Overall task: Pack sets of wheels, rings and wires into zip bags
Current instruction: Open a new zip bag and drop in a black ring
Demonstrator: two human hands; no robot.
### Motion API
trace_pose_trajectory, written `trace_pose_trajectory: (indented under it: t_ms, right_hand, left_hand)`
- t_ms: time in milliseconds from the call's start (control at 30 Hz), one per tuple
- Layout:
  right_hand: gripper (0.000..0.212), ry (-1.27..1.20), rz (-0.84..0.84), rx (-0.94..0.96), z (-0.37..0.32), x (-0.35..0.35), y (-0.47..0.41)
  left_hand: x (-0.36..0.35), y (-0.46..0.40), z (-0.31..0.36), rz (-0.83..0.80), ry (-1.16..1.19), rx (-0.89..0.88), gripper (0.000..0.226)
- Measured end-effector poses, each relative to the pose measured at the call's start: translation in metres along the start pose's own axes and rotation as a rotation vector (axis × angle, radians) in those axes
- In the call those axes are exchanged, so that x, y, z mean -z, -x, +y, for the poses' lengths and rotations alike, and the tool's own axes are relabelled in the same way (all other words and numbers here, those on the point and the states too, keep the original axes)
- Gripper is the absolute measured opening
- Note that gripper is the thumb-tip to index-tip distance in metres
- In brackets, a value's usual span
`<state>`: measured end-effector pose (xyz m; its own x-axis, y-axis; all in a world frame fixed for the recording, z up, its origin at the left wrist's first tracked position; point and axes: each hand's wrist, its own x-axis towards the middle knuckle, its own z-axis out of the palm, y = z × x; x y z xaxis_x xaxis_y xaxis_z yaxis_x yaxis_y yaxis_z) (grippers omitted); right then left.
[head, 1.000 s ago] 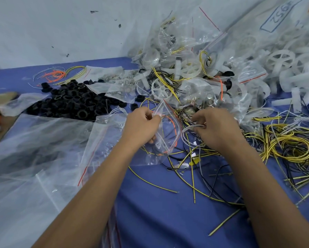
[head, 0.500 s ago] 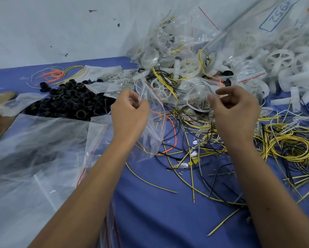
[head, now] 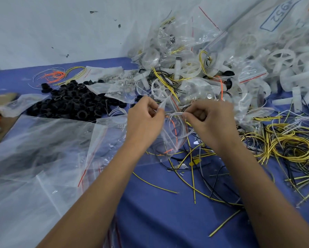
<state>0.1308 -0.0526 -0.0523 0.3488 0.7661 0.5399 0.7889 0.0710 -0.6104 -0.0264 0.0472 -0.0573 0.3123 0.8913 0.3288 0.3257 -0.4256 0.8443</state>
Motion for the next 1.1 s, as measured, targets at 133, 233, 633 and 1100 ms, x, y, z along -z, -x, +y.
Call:
trace_pose_trajectory:
  t_ms: [133,233,633,1100]
  right_hand:
    - [0.007,-0.047,-0.054,-0.033,-0.003,-0.003,0.001]
    - [0.006,-0.188,-0.114,-0.108,-0.012,-0.005,0.002]
    - [0.023,-0.546,-0.467,-0.123,-0.029,-0.016,0.011]
    - [0.009,0.149,0.237,-0.122,0.003,-0.002,0.002]
  left_hand:
    - [-0.003,0.003,0.009,0.004,-0.005,-0.11,0.015]
    - [-0.004,0.006,0.015,-0.005,-0.033,-0.185,0.014]
    - [-0.001,0.008,0.036,0.113,0.056,-0.236,0.015]
    - [-0.006,0.005,-0.004,-0.169,-0.154,0.097,0.036]
